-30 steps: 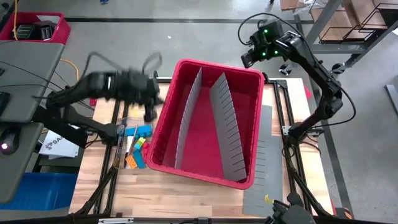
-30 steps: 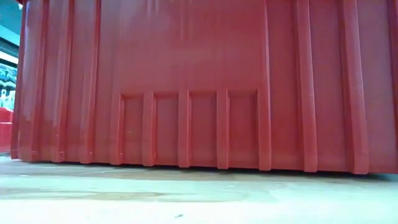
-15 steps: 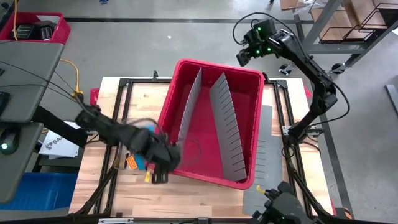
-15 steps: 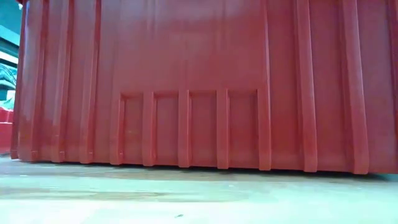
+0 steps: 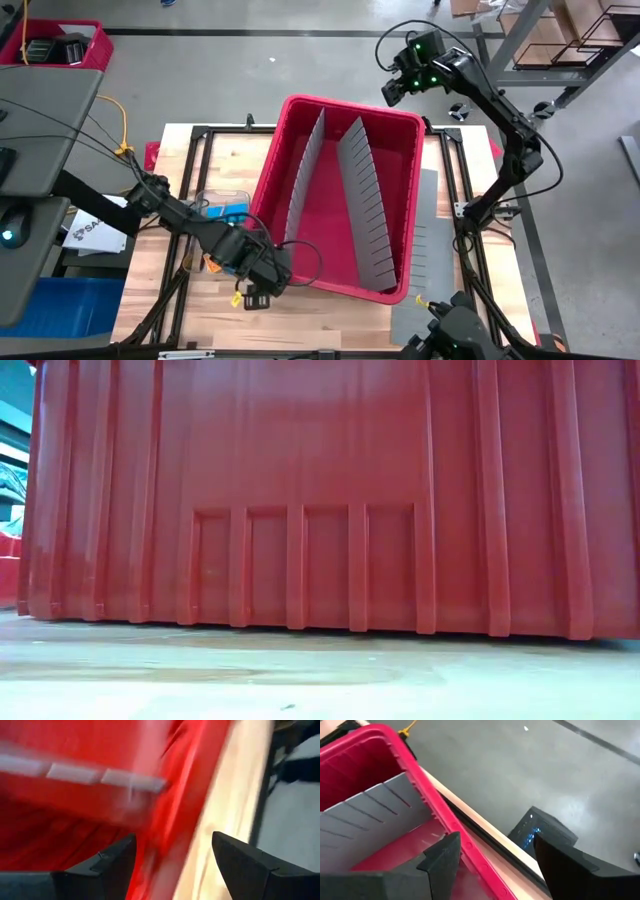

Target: Sort Items/Unsort Items

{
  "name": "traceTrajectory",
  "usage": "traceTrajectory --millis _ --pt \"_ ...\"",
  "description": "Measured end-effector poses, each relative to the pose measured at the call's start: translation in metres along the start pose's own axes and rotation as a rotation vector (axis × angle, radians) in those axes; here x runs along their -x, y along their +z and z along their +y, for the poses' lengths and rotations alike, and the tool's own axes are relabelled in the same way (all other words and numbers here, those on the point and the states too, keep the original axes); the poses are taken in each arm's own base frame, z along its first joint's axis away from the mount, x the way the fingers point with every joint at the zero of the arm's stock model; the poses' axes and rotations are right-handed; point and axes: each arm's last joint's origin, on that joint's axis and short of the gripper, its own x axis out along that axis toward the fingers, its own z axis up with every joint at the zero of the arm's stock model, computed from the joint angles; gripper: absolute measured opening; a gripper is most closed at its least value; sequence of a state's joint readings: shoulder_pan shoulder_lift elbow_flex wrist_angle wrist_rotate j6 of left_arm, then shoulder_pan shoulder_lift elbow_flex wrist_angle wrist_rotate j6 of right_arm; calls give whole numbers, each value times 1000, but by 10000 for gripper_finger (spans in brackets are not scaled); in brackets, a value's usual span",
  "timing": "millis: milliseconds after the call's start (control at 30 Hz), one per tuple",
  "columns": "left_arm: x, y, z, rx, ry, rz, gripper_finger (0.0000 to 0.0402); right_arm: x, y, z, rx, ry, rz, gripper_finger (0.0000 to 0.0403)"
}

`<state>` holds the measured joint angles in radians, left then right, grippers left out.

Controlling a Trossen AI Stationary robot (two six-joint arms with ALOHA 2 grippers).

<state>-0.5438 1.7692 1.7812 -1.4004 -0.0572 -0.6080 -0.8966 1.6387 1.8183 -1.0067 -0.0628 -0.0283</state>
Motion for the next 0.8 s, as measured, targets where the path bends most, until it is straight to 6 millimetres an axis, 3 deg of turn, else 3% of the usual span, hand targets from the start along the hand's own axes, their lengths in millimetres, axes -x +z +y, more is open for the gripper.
traceTrajectory --millis 167,300,467,600,800 --pt "-14 4 0 14 15 -33 256 -16 -1 -6 -42 -14 42 244" --pt "-24 5 7 51 48 6 248 -42 -3 -12 -38 -26 104 244" --pt "-25 3 7 95 53 16 193 -70 -8 -31 -151 31 179 244" --pt "-25 2 4 83 48 18 128 -71 -16 -31 -78 95 250 244" --pt "-25 1 3 64 39 24 117 -53 -18 -24 15 204 251 244"
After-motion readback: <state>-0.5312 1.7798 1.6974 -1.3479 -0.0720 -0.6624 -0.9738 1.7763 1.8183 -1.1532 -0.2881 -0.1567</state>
